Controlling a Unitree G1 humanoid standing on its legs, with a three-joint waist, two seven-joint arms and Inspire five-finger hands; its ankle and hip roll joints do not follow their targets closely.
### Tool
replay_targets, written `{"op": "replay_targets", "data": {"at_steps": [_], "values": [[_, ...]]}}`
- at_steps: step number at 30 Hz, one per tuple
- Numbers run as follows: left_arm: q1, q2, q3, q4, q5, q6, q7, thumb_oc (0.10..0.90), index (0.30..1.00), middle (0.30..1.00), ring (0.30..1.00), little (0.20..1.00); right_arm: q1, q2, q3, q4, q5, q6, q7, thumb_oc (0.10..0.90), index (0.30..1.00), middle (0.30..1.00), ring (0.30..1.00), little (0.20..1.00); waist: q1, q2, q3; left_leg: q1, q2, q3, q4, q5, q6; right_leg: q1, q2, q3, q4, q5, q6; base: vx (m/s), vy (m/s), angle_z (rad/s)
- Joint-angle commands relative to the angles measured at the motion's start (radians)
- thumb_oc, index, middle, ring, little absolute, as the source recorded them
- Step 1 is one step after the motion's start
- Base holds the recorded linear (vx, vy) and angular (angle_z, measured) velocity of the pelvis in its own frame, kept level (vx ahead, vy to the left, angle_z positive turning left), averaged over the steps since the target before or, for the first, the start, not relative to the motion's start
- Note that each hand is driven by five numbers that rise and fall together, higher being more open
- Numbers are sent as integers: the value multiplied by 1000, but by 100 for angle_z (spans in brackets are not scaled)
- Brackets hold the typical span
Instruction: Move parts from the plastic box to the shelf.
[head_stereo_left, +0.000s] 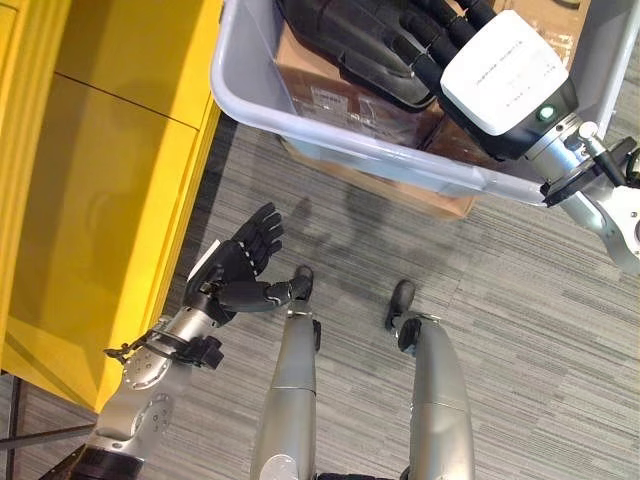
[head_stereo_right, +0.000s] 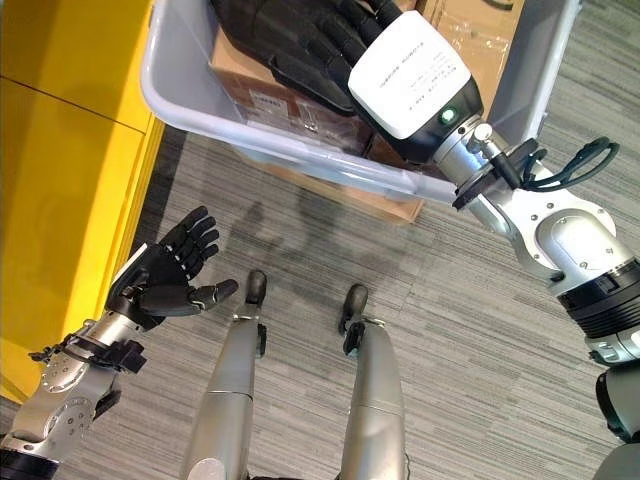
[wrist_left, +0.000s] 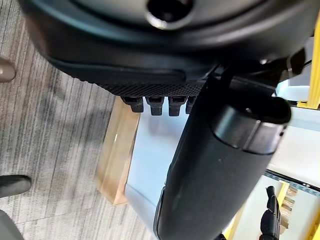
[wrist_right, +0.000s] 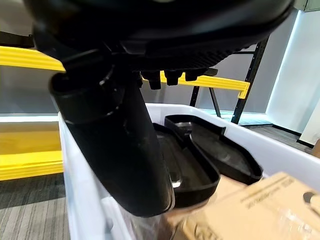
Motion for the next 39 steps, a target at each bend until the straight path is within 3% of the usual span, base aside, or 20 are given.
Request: {"op": "replay_targets", "data": {"at_steps": [1, 16, 21, 30, 39], "values": [[18, 35, 29, -121, -3, -74, -41, 900, 1000, 1000, 1000, 1000, -163, -46, -2, -1, 17, 49, -106, 900, 1000, 1000, 1000, 1000, 4, 44, -15, 1, 76, 1, 6, -21, 40, 42, 11, 30, 97, -125, 33, 33, -143, 6], [-5, 106, 35, -88, -21, -67, -55, 900, 1000, 1000, 1000, 1000, -278, -47, 100, 134, 93, 117, -118, 900, 1000, 1000, 1000, 1000, 19, 39, -15, -98, 79, -34, 94, -34, 45, -44, 1, 27, 208, -166, 16, 32, -84, 2], [-23, 130, 35, -79, -20, -64, -69, 900, 1000, 1000, 1000, 1000, -382, -30, 189, 206, 119, 178, -117, 900, 1000, 1000, 1000, 1000, 34, 35, -15, -115, 87, -50, 99, -22, 43, -60, -6, 19, 245, -183, 10, 35, -86, 5], [-47, 152, 37, -67, -20, -61, -70, 900, 1000, 1000, 1000, 1000, -502, -2, 287, 304, 136, 197, -82, 900, 1000, 1000, 1000, 1000, 56, 26, -15, -103, 105, -67, 58, 11, 34, -47, -15, 5, 252, -192, 9, 13, -25, 3], [-63, 179, 41, -44, -23, -53, -65, 900, 1000, 1000, 1000, 1000, -566, 24, 365, 428, 255, 225, -59, 900, 1000, 1000, 1000, 1000, 80, 2, -15, -111, 125, -97, 20, 51, 26, -53, -24, -19, 286, -208, 4, 18, -57, 6]]}}
